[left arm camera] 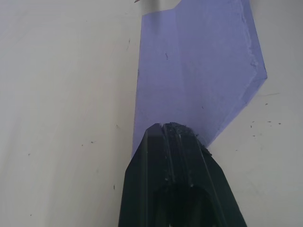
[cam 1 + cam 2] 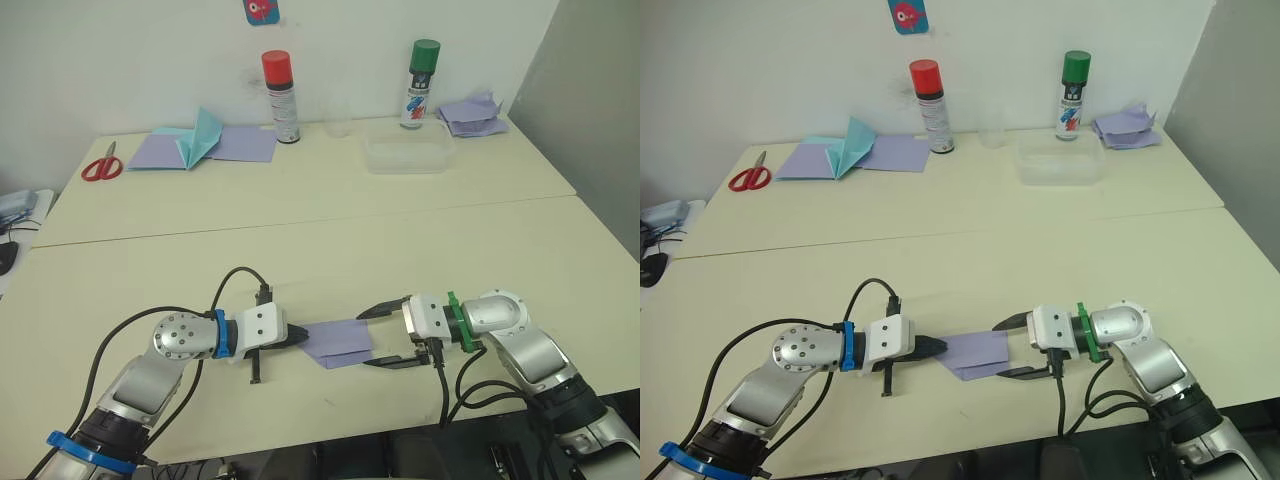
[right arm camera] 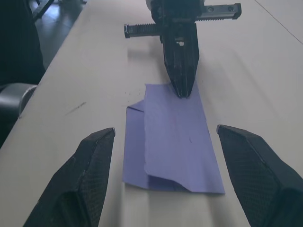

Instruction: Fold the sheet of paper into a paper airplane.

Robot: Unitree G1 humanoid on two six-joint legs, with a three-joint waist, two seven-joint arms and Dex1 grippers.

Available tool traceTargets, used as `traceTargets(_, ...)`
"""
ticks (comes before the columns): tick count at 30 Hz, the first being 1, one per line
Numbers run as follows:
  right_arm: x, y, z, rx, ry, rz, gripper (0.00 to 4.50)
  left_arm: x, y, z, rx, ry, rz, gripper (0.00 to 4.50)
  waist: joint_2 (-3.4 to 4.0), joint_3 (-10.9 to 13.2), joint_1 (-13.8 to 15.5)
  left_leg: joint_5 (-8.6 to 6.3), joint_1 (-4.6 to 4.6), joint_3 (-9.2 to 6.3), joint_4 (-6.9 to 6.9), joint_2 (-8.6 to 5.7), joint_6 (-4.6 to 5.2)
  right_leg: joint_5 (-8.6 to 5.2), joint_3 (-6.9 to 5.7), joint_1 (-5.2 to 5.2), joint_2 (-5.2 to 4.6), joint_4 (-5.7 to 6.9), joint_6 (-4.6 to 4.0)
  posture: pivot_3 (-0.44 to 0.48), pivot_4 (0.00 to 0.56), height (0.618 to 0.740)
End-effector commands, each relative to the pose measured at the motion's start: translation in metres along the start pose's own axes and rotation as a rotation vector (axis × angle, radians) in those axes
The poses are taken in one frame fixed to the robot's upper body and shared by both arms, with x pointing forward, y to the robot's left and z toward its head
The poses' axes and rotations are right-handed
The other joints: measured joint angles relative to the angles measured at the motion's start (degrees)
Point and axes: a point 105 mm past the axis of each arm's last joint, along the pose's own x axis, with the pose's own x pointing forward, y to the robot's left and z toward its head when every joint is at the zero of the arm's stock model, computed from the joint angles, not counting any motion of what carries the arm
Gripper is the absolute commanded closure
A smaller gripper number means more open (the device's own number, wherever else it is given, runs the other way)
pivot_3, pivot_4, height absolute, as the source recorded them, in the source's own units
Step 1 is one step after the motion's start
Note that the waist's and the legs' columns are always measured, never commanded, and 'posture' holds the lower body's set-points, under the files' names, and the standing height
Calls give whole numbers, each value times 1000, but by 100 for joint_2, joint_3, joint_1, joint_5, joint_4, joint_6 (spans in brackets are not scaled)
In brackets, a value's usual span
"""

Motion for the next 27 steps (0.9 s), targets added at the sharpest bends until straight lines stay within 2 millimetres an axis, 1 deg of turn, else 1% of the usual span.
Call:
traceTargets(1,-4,-2,5,-30,-15,-27,903,3,-12,-23,-53,80,-33,4475,0,0,2,0,3,-1,0,0,0,0,0,4,0,-1,0,0,150,740)
traceTargets(4,-1,-3,5,-33,-17,-33,903,3,-14,-23,-50,83,-44,4475,0,0,4,-3,17,0,-1,0,6,-1,1,18,0,-2,1,0,150,740)
traceTargets(8,8,-7,-1,-37,-14,-51,903,2,-13,-24,-40,89,-50,4475,1,1,2,-13,62,-1,-13,4,21,-3,-1,62,2,-13,3,0,150,740)
traceTargets(14,18,-14,-12,-46,2,-85,903,-1,-7,-28,-40,117,-41,4475,1,1,0,-12,64,-2,-12,4,20,-2,-1,64,8,-16,2,0,150,740)
traceTargets(17,20,-15,-12,-54,-3,-90,903,-3,-5,-29,-42,124,-39,4475,1,1,0,-9,64,-2,-12,3,15,-2,0,64,7,-16,2,0,150,740)
traceTargets(21,28,-17,-6,-54,-33,-87,903,-3,-4,-29,-42,127,-37,4475,2,1,-2,-11,65,-3,-12,6,18,-2,0,64,8,-15,2,0,150,740)
traceTargets(24,31,-17,-7,-53,-33,-75,1488,-3,-3,-30,-37,134,-36,4500,2,1,-2,-11,66,-4,-12,6,19,-2,-1,64,9,-14,2,0,150,740)
traceTargets(27,32,-18,-11,-63,-22,-70,2534,-3,-2,-31,-31,141,-37,4500,2,1,-2,-12,66,-4,-12,4,19,-2,-1,65,13,-14,2,0,150,740)
